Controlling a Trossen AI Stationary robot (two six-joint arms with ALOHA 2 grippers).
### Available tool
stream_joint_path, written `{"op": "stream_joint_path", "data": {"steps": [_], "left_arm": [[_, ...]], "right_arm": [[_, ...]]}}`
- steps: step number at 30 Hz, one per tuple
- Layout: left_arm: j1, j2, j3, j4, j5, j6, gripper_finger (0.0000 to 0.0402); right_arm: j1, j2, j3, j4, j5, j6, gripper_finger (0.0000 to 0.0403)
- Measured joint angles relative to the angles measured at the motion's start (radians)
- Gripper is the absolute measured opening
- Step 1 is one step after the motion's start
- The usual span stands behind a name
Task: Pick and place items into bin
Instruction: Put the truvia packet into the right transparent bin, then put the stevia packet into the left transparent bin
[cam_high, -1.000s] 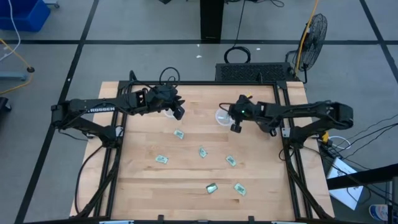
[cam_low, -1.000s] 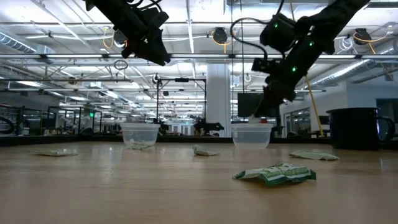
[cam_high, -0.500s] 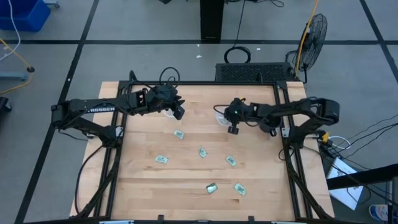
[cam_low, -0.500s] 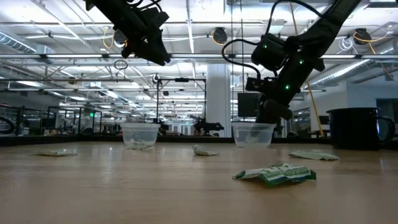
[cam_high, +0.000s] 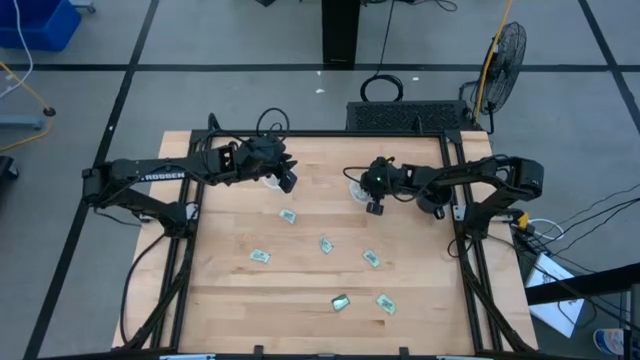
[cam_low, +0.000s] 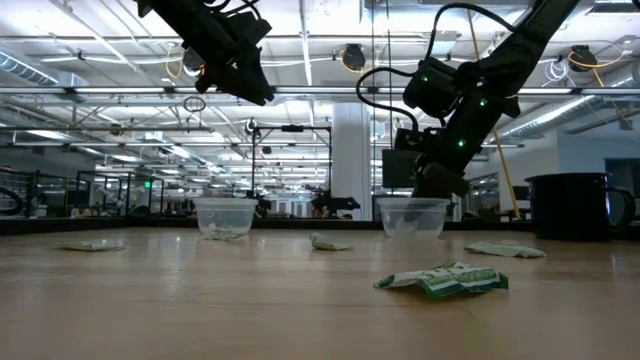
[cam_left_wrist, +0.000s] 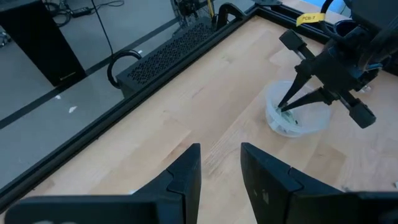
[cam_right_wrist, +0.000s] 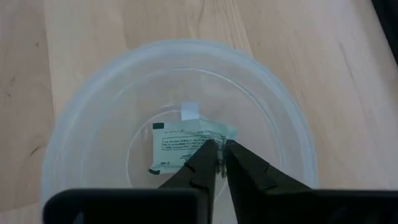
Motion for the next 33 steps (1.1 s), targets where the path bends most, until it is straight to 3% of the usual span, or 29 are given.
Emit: {"op": "stream_joint_path", "data": {"steps": [15,27,33], "left_arm": [[0.000,0.000,0.000,0.000,0.000,0.000,0.0120],[0.000,0.000,0.000,-0.073,0.004,0.007,0.0120],[-0.021,0.000,0.000,-0.196,0.123,0.006,0.0120]], "right_arm": [[0.000,-0.017,0.000,0.031,0.001,-0.038,0.0084],[0.024,-0.245,0.000,0.017,-0.001,0.041,0.0079],[0.082,-0.332,0.000,0.017,-0.002,0.063,0.0074]]}}
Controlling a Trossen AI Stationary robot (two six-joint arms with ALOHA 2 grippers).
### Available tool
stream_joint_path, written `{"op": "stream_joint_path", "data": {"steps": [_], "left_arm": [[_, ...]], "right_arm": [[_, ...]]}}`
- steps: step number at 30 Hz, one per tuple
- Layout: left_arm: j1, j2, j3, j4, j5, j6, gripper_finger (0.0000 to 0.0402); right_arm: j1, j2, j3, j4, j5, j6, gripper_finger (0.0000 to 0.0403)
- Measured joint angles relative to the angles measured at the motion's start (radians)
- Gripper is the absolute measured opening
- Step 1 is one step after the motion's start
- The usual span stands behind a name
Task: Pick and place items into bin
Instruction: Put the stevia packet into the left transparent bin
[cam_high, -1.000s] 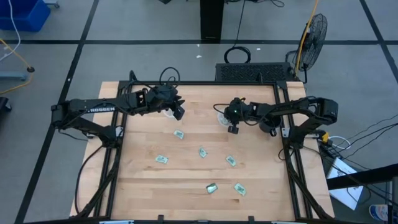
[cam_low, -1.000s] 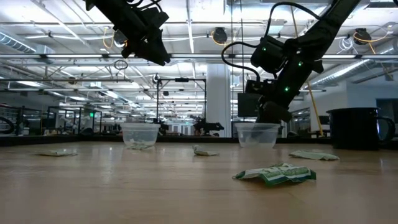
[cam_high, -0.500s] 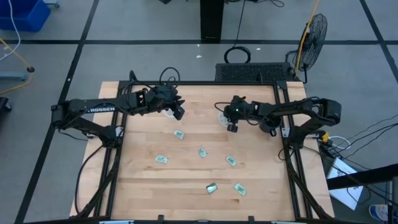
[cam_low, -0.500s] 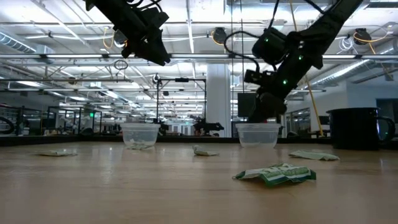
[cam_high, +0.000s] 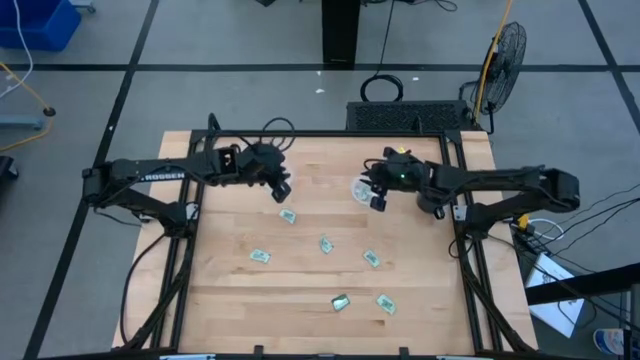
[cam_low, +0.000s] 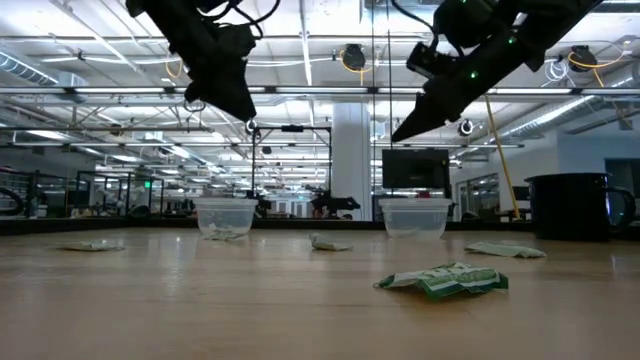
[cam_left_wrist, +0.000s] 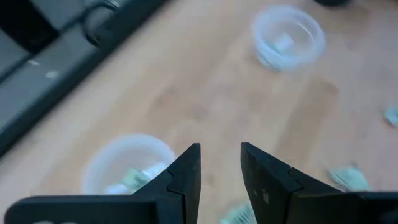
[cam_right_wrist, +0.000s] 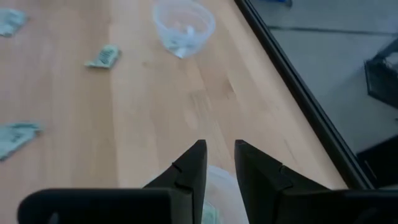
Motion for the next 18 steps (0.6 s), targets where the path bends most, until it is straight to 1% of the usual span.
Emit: {"op": "stream_joint_path", "data": {"steps": [4,7,10,15,18], "left_arm": [[-0.058,0.000,0.000,-0.019,0.067,0.003,0.0120],[-0.119,0.000,0.000,-0.019,0.070,0.027,0.0120],[-0.178,0.000,0.000,-0.019,0.068,0.014,0.0120],[-0.271,0.031,0.000,-0.019,0.015,-0.073,0.0120],[-0.312,0.079,0.000,-0.011,-0.027,-0.126,0.0120]], "right_arm": [[0.032,-0.017,0.000,0.000,0.000,0.000,0.0075],[0.047,-0.017,0.000,-0.001,0.000,0.000,0.0075],[0.056,-0.015,0.000,0.000,0.000,0.001,0.0075],[0.058,-0.014,0.000,0.000,0.000,0.002,0.0075],[0.058,-0.014,0.000,-0.001,0.000,0.002,0.0075]]}}
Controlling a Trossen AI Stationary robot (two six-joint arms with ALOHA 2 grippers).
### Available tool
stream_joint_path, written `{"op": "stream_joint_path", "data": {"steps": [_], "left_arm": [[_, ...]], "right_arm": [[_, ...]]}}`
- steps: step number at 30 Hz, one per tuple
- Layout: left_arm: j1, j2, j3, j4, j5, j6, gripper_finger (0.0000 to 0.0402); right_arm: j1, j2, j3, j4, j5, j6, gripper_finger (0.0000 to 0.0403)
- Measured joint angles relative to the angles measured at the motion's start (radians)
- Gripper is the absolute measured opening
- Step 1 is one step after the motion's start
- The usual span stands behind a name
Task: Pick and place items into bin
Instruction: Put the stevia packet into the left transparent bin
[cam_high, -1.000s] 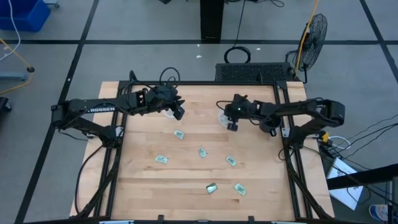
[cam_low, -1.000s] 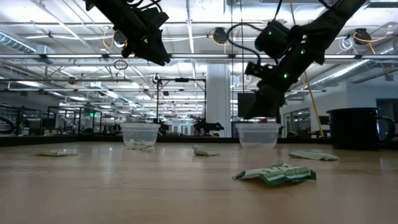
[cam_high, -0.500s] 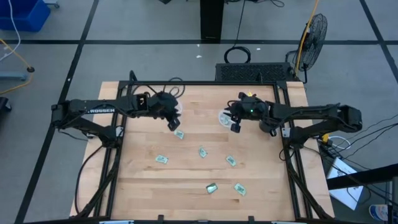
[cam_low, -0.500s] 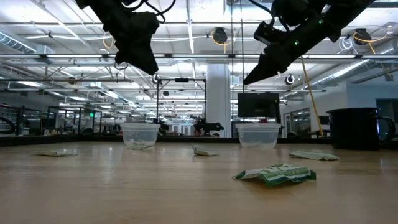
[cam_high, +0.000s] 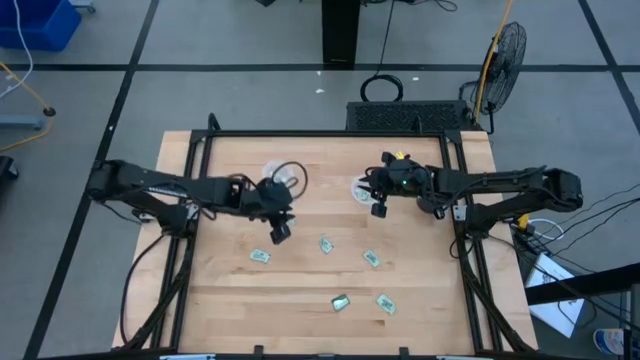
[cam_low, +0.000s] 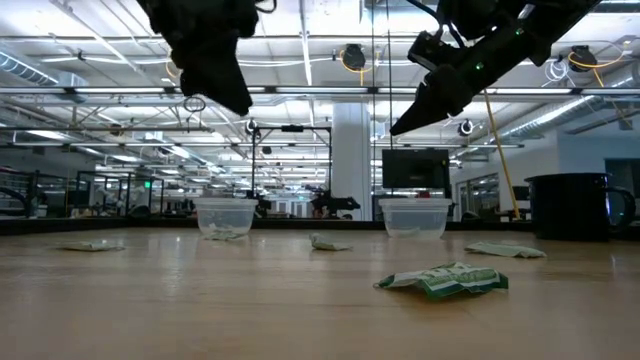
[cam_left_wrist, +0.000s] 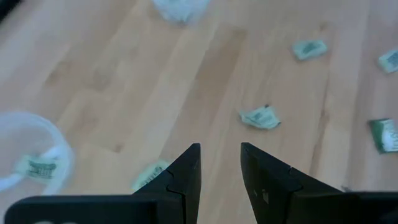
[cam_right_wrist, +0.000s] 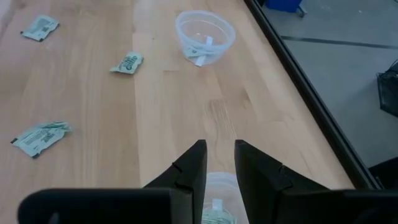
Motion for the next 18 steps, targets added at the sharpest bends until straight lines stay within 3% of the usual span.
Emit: {"op": "stream_joint_path", "data": {"steps": [10,18], "left_arm": [[-0.047,0.198,-0.002,-0.007,-0.158,-0.126,0.0120],[-0.027,0.351,-0.001,-0.003,-0.202,-0.291,0.0120]], "right_arm": [[0.000,0.000,0.000,0.000,0.000,0.008,0.0075],[0.000,0.000,0.000,-0.005,0.000,0.025,0.0075]]}}
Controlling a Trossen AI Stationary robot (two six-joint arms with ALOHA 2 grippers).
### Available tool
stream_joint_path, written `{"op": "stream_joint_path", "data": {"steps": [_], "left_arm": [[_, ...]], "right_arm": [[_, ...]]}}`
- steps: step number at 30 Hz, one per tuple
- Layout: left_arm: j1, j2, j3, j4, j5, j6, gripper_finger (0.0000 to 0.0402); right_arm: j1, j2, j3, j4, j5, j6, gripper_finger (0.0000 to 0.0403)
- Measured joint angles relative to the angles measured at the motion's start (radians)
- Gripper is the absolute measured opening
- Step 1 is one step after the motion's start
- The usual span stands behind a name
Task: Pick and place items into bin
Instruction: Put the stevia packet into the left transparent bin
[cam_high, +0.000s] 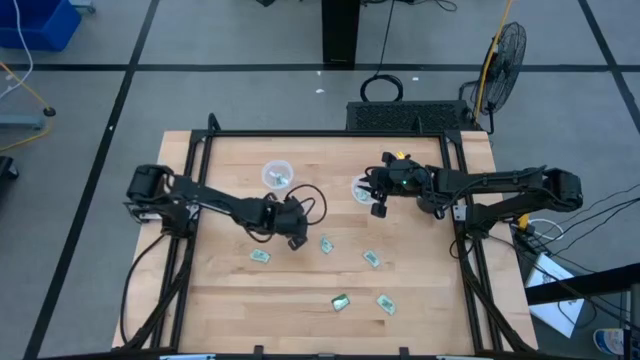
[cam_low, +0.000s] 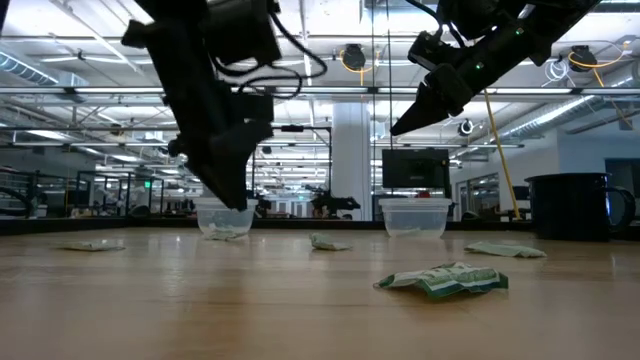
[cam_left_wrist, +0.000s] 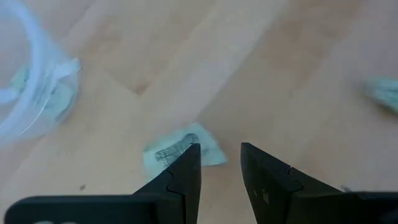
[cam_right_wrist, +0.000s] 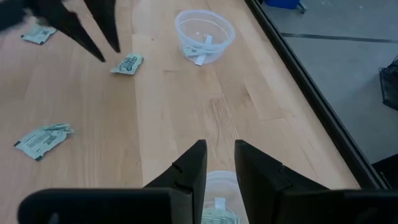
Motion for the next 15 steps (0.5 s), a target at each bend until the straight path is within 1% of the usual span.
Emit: {"op": "stream_joint_path", "data": {"steps": [5,8,15], "left_arm": [[0.013,0.048,0.000,0.041,-0.001,0.005,0.0120],[0.013,0.054,0.000,0.069,0.003,0.009,0.0120],[0.017,0.054,0.000,0.074,0.002,0.024,0.0120]], "right_arm": [[0.000,0.000,0.000,-0.002,0.000,0.000,0.0075],[0.000,0.000,0.000,-0.007,0.000,0.000,0.0075],[0.000,0.000,0.000,-0.009,0.000,0.000,0.0075]]}}
